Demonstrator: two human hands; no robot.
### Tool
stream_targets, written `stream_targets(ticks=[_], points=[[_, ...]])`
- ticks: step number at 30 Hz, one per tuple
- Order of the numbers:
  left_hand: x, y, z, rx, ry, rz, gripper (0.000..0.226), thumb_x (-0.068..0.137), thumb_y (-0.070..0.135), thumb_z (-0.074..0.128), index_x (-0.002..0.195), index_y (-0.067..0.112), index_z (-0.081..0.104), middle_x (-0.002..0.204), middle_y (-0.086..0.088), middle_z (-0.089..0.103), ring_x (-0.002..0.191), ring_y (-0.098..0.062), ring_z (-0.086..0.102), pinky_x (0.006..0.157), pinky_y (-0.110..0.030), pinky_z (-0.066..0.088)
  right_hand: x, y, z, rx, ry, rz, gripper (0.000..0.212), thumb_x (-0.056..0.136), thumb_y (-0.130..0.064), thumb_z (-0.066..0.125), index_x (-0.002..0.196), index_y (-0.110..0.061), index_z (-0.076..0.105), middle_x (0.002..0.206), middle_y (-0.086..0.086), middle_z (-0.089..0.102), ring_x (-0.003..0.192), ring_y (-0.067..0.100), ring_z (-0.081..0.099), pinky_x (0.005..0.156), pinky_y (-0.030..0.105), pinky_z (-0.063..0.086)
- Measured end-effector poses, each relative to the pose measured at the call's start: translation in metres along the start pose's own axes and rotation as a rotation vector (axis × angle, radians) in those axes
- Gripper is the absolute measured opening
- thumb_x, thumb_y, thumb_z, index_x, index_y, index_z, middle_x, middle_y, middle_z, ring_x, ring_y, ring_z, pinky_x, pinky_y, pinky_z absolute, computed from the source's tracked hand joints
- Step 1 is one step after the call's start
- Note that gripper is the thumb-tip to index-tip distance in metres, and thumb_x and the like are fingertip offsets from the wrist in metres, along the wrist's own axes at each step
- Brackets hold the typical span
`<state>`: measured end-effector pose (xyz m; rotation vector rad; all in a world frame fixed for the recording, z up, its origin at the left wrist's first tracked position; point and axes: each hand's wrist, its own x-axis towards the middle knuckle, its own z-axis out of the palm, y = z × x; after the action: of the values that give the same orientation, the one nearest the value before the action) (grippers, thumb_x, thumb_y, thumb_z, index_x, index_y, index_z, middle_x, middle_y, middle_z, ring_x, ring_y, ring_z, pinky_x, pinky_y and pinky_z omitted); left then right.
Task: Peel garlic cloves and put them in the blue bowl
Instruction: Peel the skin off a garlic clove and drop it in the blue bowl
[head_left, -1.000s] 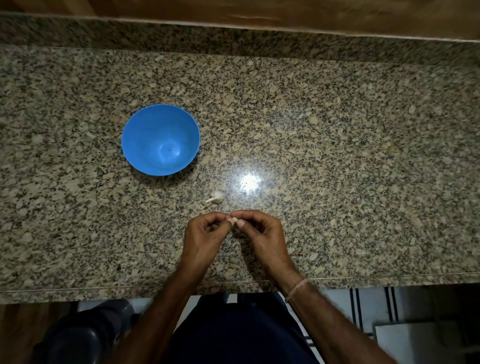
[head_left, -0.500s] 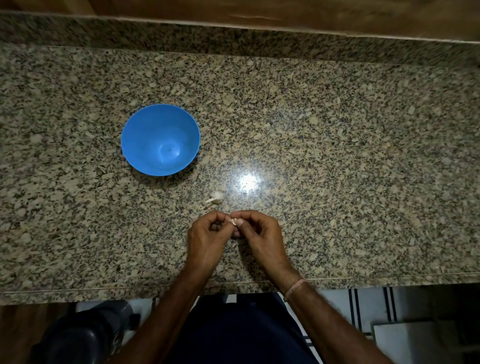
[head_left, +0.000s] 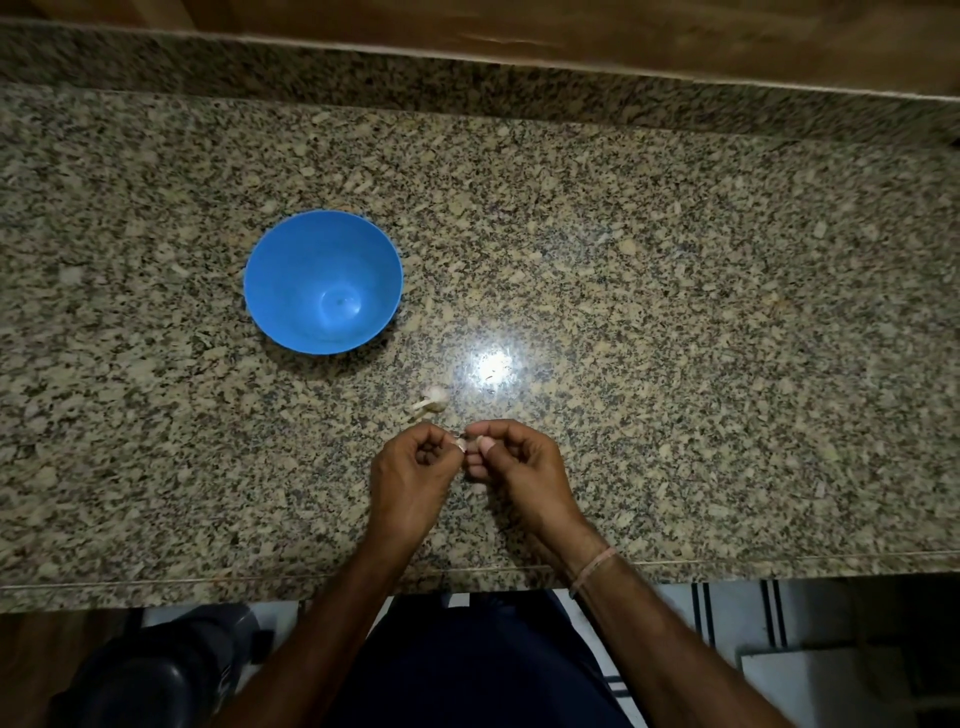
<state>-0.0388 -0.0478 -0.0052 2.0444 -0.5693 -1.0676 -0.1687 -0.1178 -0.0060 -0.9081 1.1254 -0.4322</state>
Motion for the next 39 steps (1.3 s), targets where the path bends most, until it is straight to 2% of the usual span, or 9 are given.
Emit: stream_targets(ticks=[5,10,16,20,24,29,32,36,39], points=[[-0.001,0.004,0.0,0.193,0.035,0.138,0.009,0.086,0.012,0.069,0.085,0.02,0.065,0.07,0.008,0.061,0.062,-0.007,0.055,0.058,-0.025,0.044,0.0,0.001,-0.007,-0.12,0.104,-0.069,0.011,0.099,-0.001,0.065,0.101,-0.006,0.075,0.09,0.014,0.078,0.081,0.029,0.074,0.078,0.039,0.064],[-0.001,0.001,0.001,0.257,0.056,0.255,0.015,0.094,0.013,0.06,0.092,0.019,0.074,0.078,0.005,0.066,0.068,-0.013,0.06,0.061,-0.031,0.047,-0.003,-0.002,-0.01,-0.234,0.119,-0.148,0.01,0.094,-0.003,0.072,0.098,-0.01,0.079,0.094,0.003,0.079,0.092,0.019,0.076,0.082,0.031,0.063],[-0.017,0.002,-0.014,-0.074,-0.042,0.252,0.013,0.096,0.021,0.072,0.107,0.025,0.076,0.102,0.011,0.075,0.096,-0.007,0.072,0.079,-0.031,0.06,-0.008,-0.009,0.004,-0.096,0.03,-0.072,0.01,0.089,-0.003,0.078,0.096,-0.001,0.072,0.083,0.014,0.073,0.077,0.023,0.073,0.08,0.042,0.064],[-0.019,-0.011,-0.027,-0.062,0.1,0.274,0.013,0.095,0.012,0.072,0.102,0.021,0.077,0.098,0.01,0.075,0.091,-0.007,0.072,0.075,-0.03,0.06,-0.007,-0.007,0.02,-0.077,-0.076,-0.072,0.012,0.095,0.004,0.069,0.106,-0.001,0.072,0.09,0.014,0.078,0.081,0.023,0.075,0.078,0.033,0.064],[-0.006,-0.03,-0.048,0.05,0.26,0.287,0.012,0.096,0.013,0.072,0.106,0.016,0.078,0.1,0.004,0.072,0.09,0.002,0.065,0.073,-0.011,0.051,-0.007,-0.001,0.009,-0.282,0.001,-0.183,0.023,0.095,0.002,0.068,0.113,-0.011,0.075,0.106,0.002,0.079,0.101,0.016,0.076,0.089,0.04,0.063],[-0.008,-0.039,-0.055,0.232,0.313,0.367,0.028,0.094,0.011,0.075,0.121,0.015,0.067,0.115,0.001,0.056,0.092,-0.003,0.057,0.073,-0.021,0.053,-0.01,0.006,-0.028,-0.383,0.132,-0.211,0.024,0.093,-0.002,0.071,0.108,-0.019,0.078,0.109,-0.006,0.079,0.108,0.011,0.073,0.099,0.047,0.059],[-0.024,-0.028,-0.029,0.291,0.202,0.502,0.031,0.091,0.012,0.077,0.119,0.018,0.064,0.113,0.006,0.052,0.098,-0.01,0.058,0.072,-0.015,0.05,-0.014,0.009,-0.038,-0.397,0.173,-0.215,0.025,0.093,-0.001,0.07,0.108,-0.019,0.078,0.11,-0.006,0.078,0.109,0.011,0.072,0.1,0.046,0.058],[-0.019,-0.025,0.01,0.368,0.047,0.547,0.036,0.091,0.014,0.078,0.124,0.015,0.065,0.114,0.003,0.057,0.104,-0.017,0.057,0.079,-0.034,0.053,-0.016,0.011,-0.046,-0.411,0.198,-0.259,0.024,0.092,0.003,0.07,0.11,-0.012,0.077,0.108,-0.004,0.079,0.106,0.009,0.073,0.098,0.04,0.06],[-0.009,-0.026,0.021,0.406,0.021,0.554,0.028,0.092,0.012,0.075,0.119,0.016,0.069,0.11,0.003,0.059,0.102,-0.017,0.057,0.077,-0.039,0.053,-0.016,0.014,-0.052,-0.468,0.153,-0.314,0.023,0.091,-0.001,0.074,0.112,-0.011,0.077,0.11,-0.005,0.077,0.107,0.007,0.072,0.098,0.035,0.059]])
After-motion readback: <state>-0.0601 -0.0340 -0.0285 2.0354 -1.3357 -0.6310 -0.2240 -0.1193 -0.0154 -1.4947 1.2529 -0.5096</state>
